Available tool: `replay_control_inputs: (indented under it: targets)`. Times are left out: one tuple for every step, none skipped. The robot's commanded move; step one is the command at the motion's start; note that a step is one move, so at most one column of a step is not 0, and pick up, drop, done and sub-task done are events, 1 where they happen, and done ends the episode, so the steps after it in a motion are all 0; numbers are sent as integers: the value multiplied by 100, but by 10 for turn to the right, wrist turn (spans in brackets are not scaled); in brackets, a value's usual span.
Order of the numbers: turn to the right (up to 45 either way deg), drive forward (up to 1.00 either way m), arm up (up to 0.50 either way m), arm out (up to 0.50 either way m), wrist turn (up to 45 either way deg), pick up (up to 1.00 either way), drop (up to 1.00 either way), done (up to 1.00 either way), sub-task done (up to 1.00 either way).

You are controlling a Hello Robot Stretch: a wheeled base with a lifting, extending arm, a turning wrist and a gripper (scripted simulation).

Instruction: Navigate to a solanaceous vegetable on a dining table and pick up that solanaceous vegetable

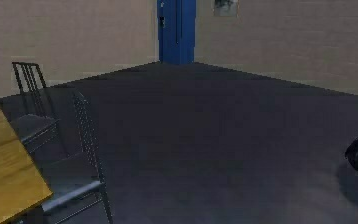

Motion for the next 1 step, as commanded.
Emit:
replay_control_inputs:
  targets:
    - [0, 45, 0, 0, 0, 0, 0, 0, 0]
